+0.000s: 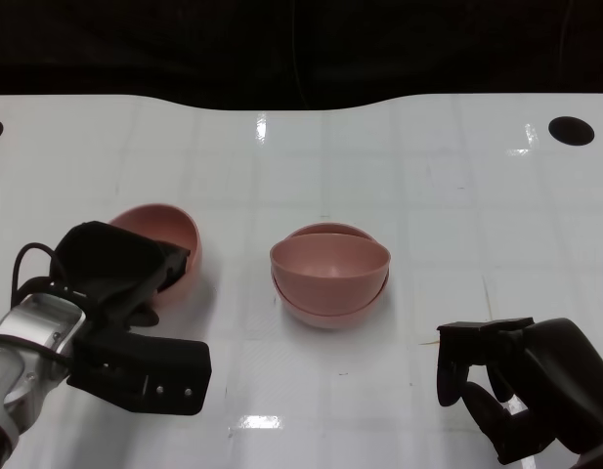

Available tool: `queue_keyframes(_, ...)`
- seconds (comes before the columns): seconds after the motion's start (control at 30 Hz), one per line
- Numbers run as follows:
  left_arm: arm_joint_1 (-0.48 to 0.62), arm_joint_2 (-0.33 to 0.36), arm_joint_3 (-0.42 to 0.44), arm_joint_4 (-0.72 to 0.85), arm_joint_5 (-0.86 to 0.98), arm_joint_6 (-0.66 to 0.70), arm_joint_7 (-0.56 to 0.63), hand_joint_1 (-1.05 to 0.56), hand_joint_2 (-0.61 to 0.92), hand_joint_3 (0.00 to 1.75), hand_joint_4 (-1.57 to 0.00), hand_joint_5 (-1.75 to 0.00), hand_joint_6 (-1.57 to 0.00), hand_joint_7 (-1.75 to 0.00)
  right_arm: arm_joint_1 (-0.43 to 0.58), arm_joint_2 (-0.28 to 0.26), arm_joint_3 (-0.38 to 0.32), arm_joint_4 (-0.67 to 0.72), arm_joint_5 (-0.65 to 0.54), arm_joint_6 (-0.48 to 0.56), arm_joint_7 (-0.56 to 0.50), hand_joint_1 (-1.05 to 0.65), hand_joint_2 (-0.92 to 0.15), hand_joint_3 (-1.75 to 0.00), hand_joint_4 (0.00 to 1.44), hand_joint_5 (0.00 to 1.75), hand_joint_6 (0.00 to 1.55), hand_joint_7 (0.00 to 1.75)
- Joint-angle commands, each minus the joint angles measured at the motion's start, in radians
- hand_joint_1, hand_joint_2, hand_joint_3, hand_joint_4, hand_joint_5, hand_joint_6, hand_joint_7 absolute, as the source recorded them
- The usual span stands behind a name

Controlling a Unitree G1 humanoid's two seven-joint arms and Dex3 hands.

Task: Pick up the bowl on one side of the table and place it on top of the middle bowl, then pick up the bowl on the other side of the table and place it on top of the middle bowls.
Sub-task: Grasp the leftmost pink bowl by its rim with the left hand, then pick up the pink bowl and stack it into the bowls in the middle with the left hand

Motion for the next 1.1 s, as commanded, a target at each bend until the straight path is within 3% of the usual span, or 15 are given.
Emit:
queue_keyframes(0.03, -0.028, 0.022, -0.004, 0.011, -0.002, -0.006, 0.032, -0.23, 0.87, 0.25, -0.85, -1.75, -0.72, -1.37, 0.01, -0.008, -0.005, -0.012, 0.009, 0.0, 0.004, -0.09, -0.14, -1.55, 0.98, 1.75, 0.86, 1.47)
queue_keyframes(0.13, -0.033, 0.031, 0.003, -0.004, -0.01, -0.013, 0.023, -0.23, 0.88, 0.23, -0.81, -1.75, -0.74, -1.31, 0.013, -0.007, -0.006, -0.019, 0.008, 0.004, 0.006, -0.09, -0.14, -1.55, 0.98, 1.75, 0.86, 1.47)
queue_keyframes(0.2, -0.039, 0.037, 0.005, -0.017, -0.016, -0.013, 0.004, -0.24, 0.91, 0.23, -0.8, -1.75, -0.71, -1.41, 0.014, -0.006, -0.006, -0.02, 0.008, 0.004, 0.006, -0.09, -0.13, -1.55, 0.98, 1.75, 0.87, 1.47)
queue_keyframes(0.27, -0.045, 0.044, 0.006, -0.036, -0.02, -0.013, -0.018, -0.24, 0.92, 0.2, -0.79, -1.75, -0.8, -1.13, 0.015, -0.006, -0.007, -0.019, 0.011, 0.004, 0.008, -0.09, -0.13, -1.55, 0.98, 1.75, 0.87, 1.46)
queue_keyframes(0.43, -0.059, 0.065, 0.021, -0.095, -0.046, -0.022, -0.081, -0.26, 0.92, 0.2, -0.81, -1.75, -0.82, -1.0, 0.016, -0.006, -0.008, -0.023, 0.011, 0.008, 0.011, -0.09, -0.13, -1.55, 0.98, 1.75, 0.87, 1.48)
queue_keyframes(0.47, -0.061, 0.069, 0.024, -0.108, -0.052, -0.021, -0.098, -0.29, 0.92, 0.2, -0.81, -1.75, -0.86, -0.81, 0.016, -0.006, -0.008, -0.024, 0.01, 0.008, 0.011, -0.09, -0.13, -1.55, 0.98, 1.75, 0.87, 1.48)
queue_keyframes(0.5, -0.064, 0.072, 0.028, -0.124, -0.058, -0.016, -0.12, -0.3, 0.92, 0.19, -0.81, -1.75, -0.9, -0.74, 0.015, -0.005, -0.009, -0.024, 0.011, 0.008, 0.011, -0.09, -0.13, -1.55, 0.98, 1.75, 0.87, 1.48)
queue_keyframes(0.53, -0.066, 0.073, 0.033, -0.137, -0.065, -0.012, -0.138, -0.3, 0.92, 0.2, -0.81, -1.75, -0.92, -0.74, 0.015, -0.005, -0.008, -0.023, 0.013, 0.008, 0.013, -0.09, -0.13, -1.56, 0.98, 1.75, 0.87, 1.48)
queue_keyframes(0.6, -0.069, 0.076, 0.039, -0.162, -0.077, -0.001, -0.175, -0.29, 0.92, 0.23, -0.81, -1.75, -0.79, -1.15, 0.014, -0.004, -0.009, -0.024, 0.013, 0.009, 0.014, -0.09, -0.13, -1.56, 0.98, 1.75, 0.86, 1.48)
queue_keyframes(0.77, -0.061, 0.077, 0.045, -0.181, -0.079, -0.003, -0.187, -0.27, 0.92, 0.2, -0.8, -1.75, -0.83, -1.1, 0.014, -0.001, -0.009, -0.028, 0.009, 0.014, 0.014, -0.09, -0.14, -1.56, 0.98, 1.75, 0.86, 1.48)
queue_keyframes(0.87, -0.053, 0.079, 0.053, -0.195, -0.083, -0.017, -0.171, -0.28, 0.92, 0.15, -0.8, -1.75, -0.87, -0.92, 0.016, 0.0, -0.008, -0.033, 0.014, 0.02, 0.021, -0.1, -0.14, -1.56, 0.98, 1.75, 0.86, 1.48)
queue_keyframes(0.93, -0.049, 0.08, 0.062, -0.206, -0.091, -0.034, -0.153, -0.25, 0.91, 0.2, -0.83, -1.75, -0.9, -0.99, 0.015, 0.001, -0.008, -0.03, 0.017, 0.016, 0.019, -0.09, -0.14, -1.56, 0.98, 1.75, 0.86, 1.48)
queue_keyframes(1.0, -0.048, 0.081, 0.07, -0.221, -0.095, -0.037, -0.153, -0.23, 0.88, 0.3, -0.84, -1.75, -0.83, -1.22, 0.015, 0.001, -0.008, -0.03, 0.016, 0.016, 0.019, -0.09, -0.14, -1.56, 0.98, 1.75, 0.86, 1.48)
queue_keyframes(1.1, -0.049, 0.081, 0.082, -0.241, -0.104, -0.039, -0.155, -0.24, 0.82, 0.26, -0.87, -1.75, -0.81, -1.21, 0.015, -0.001, -0.008, -0.03, 0.012, 0.015, 0.016, -0.09, -0.14, -1.56, 0.98, 1.75, 0.86, 1.48)
